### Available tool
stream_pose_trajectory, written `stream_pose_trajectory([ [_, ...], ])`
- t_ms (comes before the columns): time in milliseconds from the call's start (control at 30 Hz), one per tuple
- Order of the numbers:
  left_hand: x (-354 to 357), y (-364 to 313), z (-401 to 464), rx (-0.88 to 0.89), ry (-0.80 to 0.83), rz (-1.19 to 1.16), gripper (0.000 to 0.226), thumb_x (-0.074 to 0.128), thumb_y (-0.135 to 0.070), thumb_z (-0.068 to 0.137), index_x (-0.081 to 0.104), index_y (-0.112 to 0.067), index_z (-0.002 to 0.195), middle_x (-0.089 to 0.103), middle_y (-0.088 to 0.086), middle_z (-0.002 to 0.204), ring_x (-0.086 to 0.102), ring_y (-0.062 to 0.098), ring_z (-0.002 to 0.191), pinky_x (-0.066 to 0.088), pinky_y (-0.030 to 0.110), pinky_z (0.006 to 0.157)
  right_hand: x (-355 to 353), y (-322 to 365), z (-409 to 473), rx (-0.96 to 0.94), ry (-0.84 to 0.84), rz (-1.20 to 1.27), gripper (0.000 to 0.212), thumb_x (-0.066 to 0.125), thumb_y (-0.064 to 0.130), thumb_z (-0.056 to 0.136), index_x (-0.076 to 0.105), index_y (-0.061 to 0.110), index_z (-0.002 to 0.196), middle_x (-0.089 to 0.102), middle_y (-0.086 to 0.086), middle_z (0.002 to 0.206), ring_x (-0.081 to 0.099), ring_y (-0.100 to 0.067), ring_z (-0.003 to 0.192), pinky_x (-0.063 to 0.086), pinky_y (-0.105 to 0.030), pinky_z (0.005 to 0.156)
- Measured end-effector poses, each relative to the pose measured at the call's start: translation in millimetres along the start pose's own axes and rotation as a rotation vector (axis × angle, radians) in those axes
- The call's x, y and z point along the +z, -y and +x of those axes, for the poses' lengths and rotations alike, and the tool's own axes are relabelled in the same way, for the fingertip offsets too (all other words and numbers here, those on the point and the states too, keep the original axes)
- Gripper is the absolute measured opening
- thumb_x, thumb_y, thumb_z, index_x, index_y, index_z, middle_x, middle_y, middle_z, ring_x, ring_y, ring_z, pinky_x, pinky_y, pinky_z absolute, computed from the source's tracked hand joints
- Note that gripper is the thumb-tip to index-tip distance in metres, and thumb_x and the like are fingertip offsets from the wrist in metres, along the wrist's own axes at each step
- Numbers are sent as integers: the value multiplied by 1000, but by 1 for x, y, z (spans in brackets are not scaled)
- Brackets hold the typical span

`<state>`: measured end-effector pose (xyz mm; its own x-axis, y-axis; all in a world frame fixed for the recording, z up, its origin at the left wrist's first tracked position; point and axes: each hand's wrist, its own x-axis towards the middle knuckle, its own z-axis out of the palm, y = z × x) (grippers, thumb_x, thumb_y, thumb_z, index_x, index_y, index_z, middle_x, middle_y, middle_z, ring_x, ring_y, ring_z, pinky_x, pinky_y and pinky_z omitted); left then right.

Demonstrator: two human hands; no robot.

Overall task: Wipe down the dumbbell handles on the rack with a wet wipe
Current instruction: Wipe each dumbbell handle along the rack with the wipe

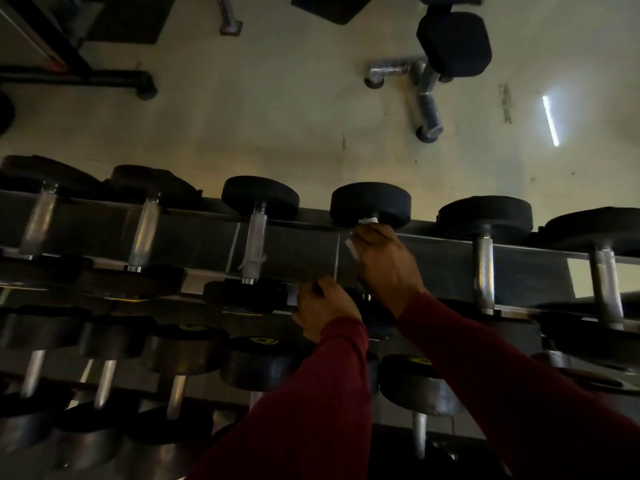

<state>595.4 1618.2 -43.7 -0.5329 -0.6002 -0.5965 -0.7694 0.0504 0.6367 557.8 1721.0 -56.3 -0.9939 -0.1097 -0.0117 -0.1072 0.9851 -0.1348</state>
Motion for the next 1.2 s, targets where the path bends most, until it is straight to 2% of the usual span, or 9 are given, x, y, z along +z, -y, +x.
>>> stream_pose_trajectory([
  [133, 0, -1, -1, -22, 1, -12, 34, 46, -39, 86, 65, -25, 111, 62, 10, 117, 47, 29, 113, 37, 45, 98, 4, 2, 5, -58, 86, -144, 50, 67, 27, 86, 60, 6, 131, 54, -11, 142, 38, -28, 138, 38, -38, 113],
  [300, 0, -1, 0, -10, 0, -2, 37, 46, -39, 87, 66, -27, 115, 63, 8, 119, 47, 29, 115, 38, 48, 100, -5, 3, 16, -117, 135, -192, 32, 69, 32, 86, 71, 9, 109, 63, -9, 126, 44, -29, 129, 46, -43, 102],
  [400, -1, 0, -1, 7, 11, 4, 41, 43, -41, 87, 64, -25, 118, 61, 9, 123, 46, 30, 115, 38, 49, 100, -7, -8, 12, -95, 106, -109, 32, 64, 26, 89, 65, 16, 119, 59, -2, 132, 46, -25, 126, 46, -37, 100],
  [533, -1, 0, -2, 0, 12, -7, 34, 46, -38, 90, 64, -25, 116, 61, 10, 123, 46, 30, 115, 38, 48, 100, -11, -11, 2, 144, -186, 303, 21, 68, 6, 87, 71, 15, 105, 71, -5, 106, 67, -23, 96, 56, -34, 83],
  [633, -2, -1, -3, 1, 5, -18, 32, 48, -37, 89, 65, -25, 113, 63, 8, 117, 46, 28, 113, 37, 48, 100, -7, -8, -1, 457, -325, 506, 10, 65, 8, 91, 73, 13, 95, 71, -4, 80, 66, -19, 68, 55, -31, 72],
  [767, -1, -2, -3, -7, -10, -32, 29, 50, -36, 89, 66, -25, 109, 64, 8, 114, 47, 29, 113, 38, 45, 97, -6, -17, -5, 810, -37, 843, 7, 61, 20, 95, 67, 23, 92, 68, 6, 87, 66, -12, 81, 54, -29, 83],
  [933, -3, -3, -5, -24, -1, -43, 19, 49, -37, 88, 64, -28, 98, 62, 10, 112, 49, 31, 111, 39, 45, 98, -9, -24, 14, 1027, 113, 1419, 14, 62, 25, 94, 68, 12, 97, 72, -17, 99, 68, -28, 85, 58, -45, 85],
  [1033, -4, -4, -5, -13, 1, -54, 19, 50, -34, 89, 64, -26, 99, 62, 9, 110, 47, 29, 112, 37, 42, 96, -7, -27, 17, 997, 112, 1301, 21, 61, 29, 95, 68, 10, 93, 71, -15, 87, 64, -22, 71, 55, -39, 74],
  [1200, -3, -4, -5, 1, -6, -61, 25, 49, -33, 89, 67, -23, 104, 61, 5, 101, 48, 28, 112, 39, 42, 95, -15, -25, -23, 857, 404, 1034, 21, 62, 29, 95, 68, 9, 98, 74, -13, 92, 70, -22, 77, 58, -36, 73],
])
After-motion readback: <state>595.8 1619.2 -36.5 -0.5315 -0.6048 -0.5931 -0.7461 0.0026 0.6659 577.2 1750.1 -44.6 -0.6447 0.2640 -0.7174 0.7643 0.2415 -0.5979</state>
